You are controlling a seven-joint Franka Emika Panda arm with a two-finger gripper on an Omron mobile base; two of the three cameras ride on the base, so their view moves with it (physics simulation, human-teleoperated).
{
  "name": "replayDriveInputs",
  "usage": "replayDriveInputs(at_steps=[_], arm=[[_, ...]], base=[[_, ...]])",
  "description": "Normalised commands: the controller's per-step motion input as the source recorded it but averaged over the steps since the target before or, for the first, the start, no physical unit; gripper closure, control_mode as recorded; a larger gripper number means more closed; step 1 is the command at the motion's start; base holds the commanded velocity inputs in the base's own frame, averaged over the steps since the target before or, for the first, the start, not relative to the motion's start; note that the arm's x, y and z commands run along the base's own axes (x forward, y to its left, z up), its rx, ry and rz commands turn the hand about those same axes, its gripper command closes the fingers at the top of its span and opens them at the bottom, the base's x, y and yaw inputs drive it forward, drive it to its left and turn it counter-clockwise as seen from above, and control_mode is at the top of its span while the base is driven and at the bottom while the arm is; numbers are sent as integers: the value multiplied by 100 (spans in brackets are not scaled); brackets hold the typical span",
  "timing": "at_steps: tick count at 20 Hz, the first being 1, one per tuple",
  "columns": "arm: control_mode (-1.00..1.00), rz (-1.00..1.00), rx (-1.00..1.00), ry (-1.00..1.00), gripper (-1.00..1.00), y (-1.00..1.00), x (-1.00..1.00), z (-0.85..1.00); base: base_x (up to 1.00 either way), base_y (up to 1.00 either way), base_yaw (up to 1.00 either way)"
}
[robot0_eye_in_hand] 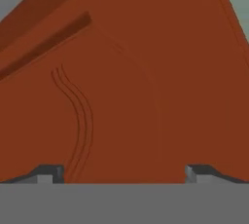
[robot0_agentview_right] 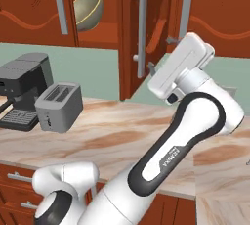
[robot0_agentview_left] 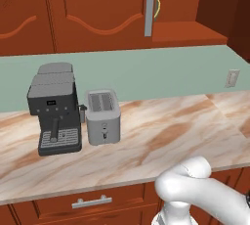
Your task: Pick the mug and place it in the sink. Pick the bowl and place it in the open cabinet and then close the cabinet.
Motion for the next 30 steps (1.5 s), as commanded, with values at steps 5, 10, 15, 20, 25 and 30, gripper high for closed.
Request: replayDriveInputs(at_steps=[5, 10, 15, 20, 25, 30], arm=[[-100, 0, -12, -18, -100, 90, 49, 0], [-100, -8, -19, -23, -100, 100, 31, 0], [-100, -36, -22, -9, -100, 100, 65, 14], [-100, -62, -21, -2, -100, 86, 85, 17], [-100, -67, -11, 5, -100, 62, 72, 1], [-100, -56, 0, 14, -100, 4, 90, -10]], base=[[0, 0, 0], [0, 0, 0], [0, 0, 0], [0, 0, 0], [0, 0, 0], [0, 0, 0]])
